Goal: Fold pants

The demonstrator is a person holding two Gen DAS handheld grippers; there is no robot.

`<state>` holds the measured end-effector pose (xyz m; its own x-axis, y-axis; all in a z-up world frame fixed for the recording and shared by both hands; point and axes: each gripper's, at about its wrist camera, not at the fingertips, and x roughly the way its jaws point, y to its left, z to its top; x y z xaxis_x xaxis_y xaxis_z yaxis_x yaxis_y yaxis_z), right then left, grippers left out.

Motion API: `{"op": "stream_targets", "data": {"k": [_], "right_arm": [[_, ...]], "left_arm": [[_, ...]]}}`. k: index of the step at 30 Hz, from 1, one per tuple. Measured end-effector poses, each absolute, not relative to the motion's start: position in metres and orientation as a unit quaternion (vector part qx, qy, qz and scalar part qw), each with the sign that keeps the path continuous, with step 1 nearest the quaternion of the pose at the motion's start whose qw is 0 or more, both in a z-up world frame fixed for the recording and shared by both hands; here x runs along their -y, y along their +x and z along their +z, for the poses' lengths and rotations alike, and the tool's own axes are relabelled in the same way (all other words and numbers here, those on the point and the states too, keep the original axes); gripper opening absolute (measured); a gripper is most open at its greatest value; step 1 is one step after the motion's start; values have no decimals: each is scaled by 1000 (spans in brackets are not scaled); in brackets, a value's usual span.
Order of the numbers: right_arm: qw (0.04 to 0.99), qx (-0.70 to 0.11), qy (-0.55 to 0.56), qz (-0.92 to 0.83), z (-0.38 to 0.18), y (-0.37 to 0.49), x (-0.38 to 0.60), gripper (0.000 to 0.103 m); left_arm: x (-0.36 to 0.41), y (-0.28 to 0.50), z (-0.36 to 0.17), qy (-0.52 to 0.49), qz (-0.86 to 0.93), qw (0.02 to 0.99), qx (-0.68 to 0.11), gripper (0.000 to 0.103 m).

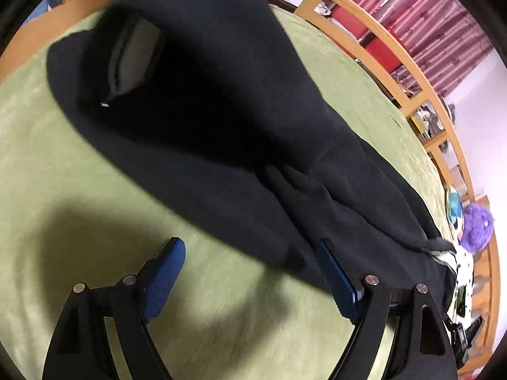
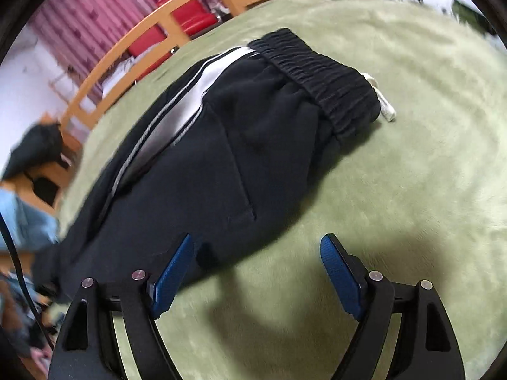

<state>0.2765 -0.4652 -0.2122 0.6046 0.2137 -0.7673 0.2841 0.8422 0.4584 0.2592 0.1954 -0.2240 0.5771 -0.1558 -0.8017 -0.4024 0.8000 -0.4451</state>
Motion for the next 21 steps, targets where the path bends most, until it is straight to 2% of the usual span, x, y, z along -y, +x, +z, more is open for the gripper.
{"op": "stream_targets", "data": {"k": [4, 7, 8, 9, 10, 11, 12, 14, 21], "right_arm": [[837, -441, 323, -8, -224, 305, 467, 83], [847, -440, 298, -36, -225, 322, 448, 85], [850, -442, 285, -42, -224, 328, 441, 80], [852, -440, 277, -54, -224, 333, 437, 61], [854, -435, 277, -71, -225, 334, 437, 51], [854, -428, 285, -78, -226, 336, 440, 32], [853, -422, 298, -73, -226, 336, 444, 24], [850, -411, 324, -69, -222, 329, 452, 20], [867, -386, 308, -63, -172, 256, 464, 17]], "left_arm": [[-190, 282, -233, -335, 78, 830, -439, 84], [-181, 295, -235, -348, 93, 828, -429, 82], [-179, 296, -235, -350, 105, 829, -423, 66], [-177, 297, -236, -348, 118, 828, -424, 52], [-176, 298, -237, -344, 122, 826, -429, 48], [-172, 299, -235, -337, 116, 828, -433, 31], [-171, 298, -232, -331, 102, 832, -433, 19], [-171, 288, -224, -334, 85, 835, -429, 13], [-165, 215, -192, -339, 56, 836, -428, 12]]}}
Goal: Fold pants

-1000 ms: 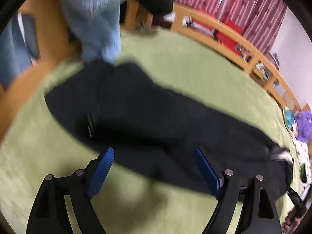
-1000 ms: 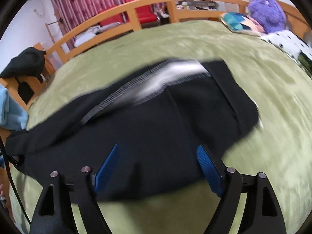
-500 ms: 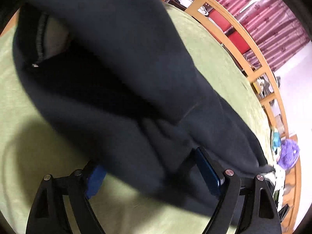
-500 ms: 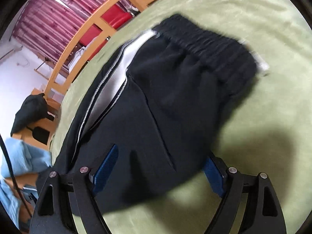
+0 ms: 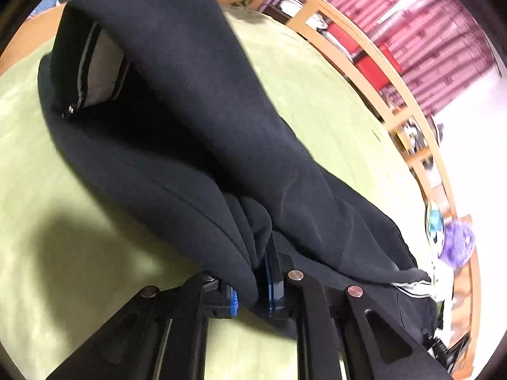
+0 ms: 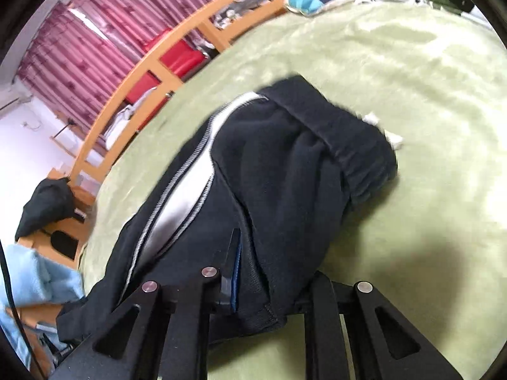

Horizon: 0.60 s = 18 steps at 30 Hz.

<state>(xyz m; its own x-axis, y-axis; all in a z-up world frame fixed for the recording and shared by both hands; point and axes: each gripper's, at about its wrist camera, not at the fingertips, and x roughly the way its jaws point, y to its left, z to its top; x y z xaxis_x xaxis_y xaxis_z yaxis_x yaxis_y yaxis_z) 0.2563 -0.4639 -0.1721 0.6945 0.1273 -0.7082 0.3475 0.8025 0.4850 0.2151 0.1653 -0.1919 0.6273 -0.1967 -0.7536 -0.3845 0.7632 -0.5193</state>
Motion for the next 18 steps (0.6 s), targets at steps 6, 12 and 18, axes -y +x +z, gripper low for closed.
{"op": "stream_targets", "data": {"k": [6, 12, 18], "right_arm": [[876, -390, 271, -83, -143, 157, 514, 17], [856, -418, 276, -129, -154, 68, 583, 19], [844, -450, 251, -150, -166, 28, 583, 47]], "left_arm": [[-102, 103, -185, -319, 7, 827, -463, 12], [-57, 28, -190, -286, -38, 819, -496, 17], [-91, -10, -178, -234, -16, 817, -526, 48]]}}
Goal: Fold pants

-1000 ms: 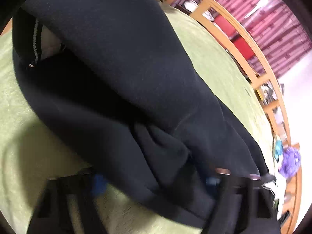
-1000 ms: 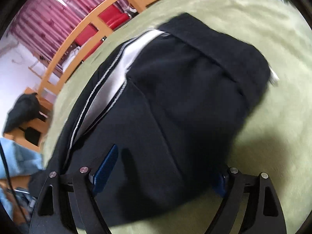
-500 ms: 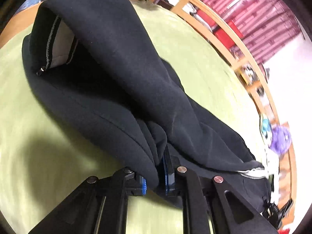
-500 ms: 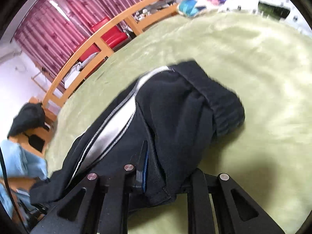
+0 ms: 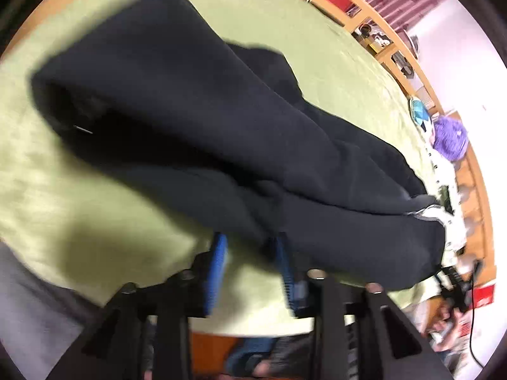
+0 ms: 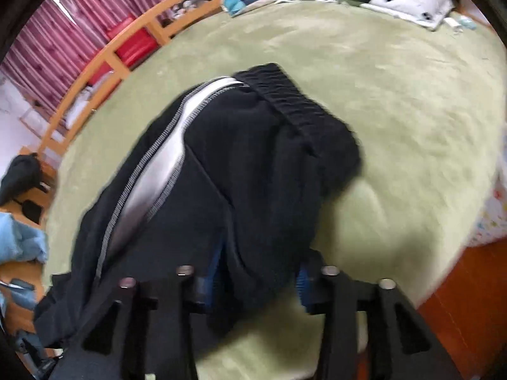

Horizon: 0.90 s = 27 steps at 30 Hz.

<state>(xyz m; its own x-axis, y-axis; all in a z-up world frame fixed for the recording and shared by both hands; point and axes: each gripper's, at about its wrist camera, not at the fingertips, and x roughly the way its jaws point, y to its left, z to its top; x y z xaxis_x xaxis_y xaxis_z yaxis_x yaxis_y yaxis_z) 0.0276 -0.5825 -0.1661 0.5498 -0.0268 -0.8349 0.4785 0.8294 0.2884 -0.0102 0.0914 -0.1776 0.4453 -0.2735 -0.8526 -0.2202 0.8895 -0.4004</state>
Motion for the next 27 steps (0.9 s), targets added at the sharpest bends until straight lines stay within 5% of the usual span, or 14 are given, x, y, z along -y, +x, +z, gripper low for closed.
{"op": "stream_targets", "data": {"k": [2, 13, 14, 15, 17, 27], "right_arm": [[855, -442, 219, -159, -153, 12, 571, 53], [877, -413, 217, -114, -110, -4, 498, 61], [876, -418, 215, -109, -112, -2, 488, 61], [874, -424, 213, -104, -115, 1, 478, 61], [868, -442, 208, -90, -124, 8, 457, 61], [863, -469, 181, -46, -146, 39, 395, 61]], "left_arm": [[-113, -25, -164, -205, 18, 842, -499, 65], [-178, 13, -174, -156, 122, 869, -453, 64], [-183, 19, -174, -157, 118, 872, -448, 59], [-180, 26, -171, -161, 105, 876, -441, 30], [-181, 43, -153, -165, 65, 881, -438, 8], [-199, 126, -30, -223, 8, 917, -331, 7]]}}
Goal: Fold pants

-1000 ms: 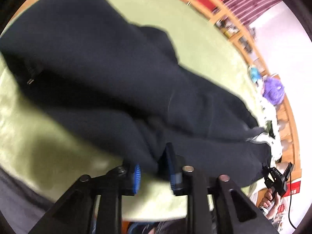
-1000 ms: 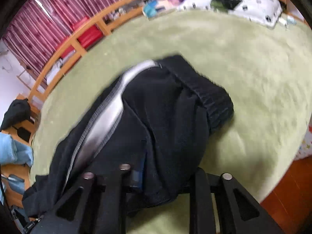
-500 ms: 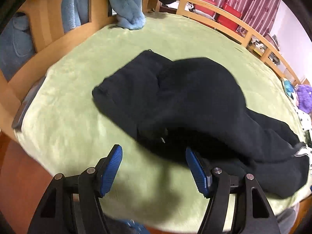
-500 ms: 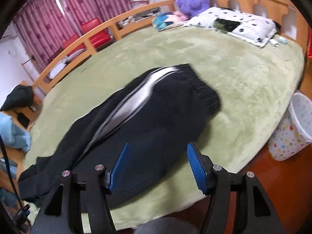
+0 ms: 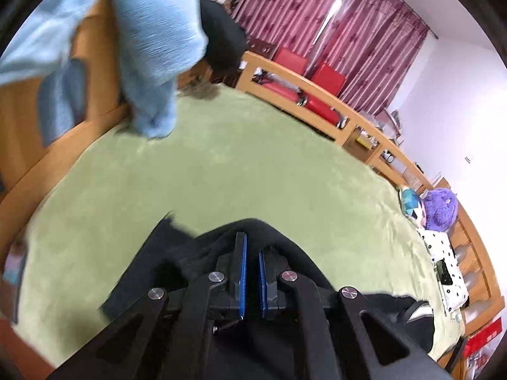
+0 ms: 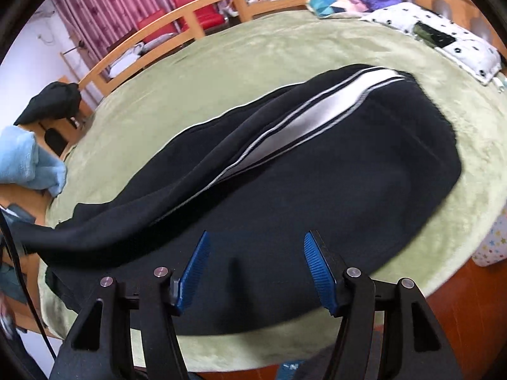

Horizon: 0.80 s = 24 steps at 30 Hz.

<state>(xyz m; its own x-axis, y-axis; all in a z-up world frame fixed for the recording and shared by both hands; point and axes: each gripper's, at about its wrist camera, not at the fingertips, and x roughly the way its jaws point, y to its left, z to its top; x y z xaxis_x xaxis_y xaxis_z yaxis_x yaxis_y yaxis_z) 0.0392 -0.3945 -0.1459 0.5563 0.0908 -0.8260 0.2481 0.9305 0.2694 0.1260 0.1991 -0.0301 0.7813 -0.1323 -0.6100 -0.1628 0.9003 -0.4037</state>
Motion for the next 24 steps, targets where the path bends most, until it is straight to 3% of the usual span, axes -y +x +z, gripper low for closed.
{"op": "stream_targets", "data": {"k": [1, 3, 4, 6, 8, 16, 24], "right_arm": [[862, -472, 181, -41, -149, 43, 390, 61], [859, -480, 178, -38, -155, 49, 382, 61], [857, -482, 176, -36, -158, 51, 378, 61], [855, -487, 175, -30, -163, 54, 372, 61], [854, -489, 176, -22, -166, 54, 369, 61], [854, -496, 158, -14, -173, 59, 359, 61], [850, -495, 178, -15, -170, 62, 358, 61]], "left_arm": [[-191, 139, -32, -215, 6, 918, -334, 8], [-169, 172, -43, -193, 0, 914, -356, 27], [-160, 180, -48, -190, -2, 909, -371, 31], [-153, 198, -65, -190, 9, 897, -399, 56], [-151, 195, -74, -188, 15, 896, -401, 73], [-189, 154, -141, -194, 56, 872, -446, 76], [-196, 173, -193, -260, 43, 848, -460, 76]]}}
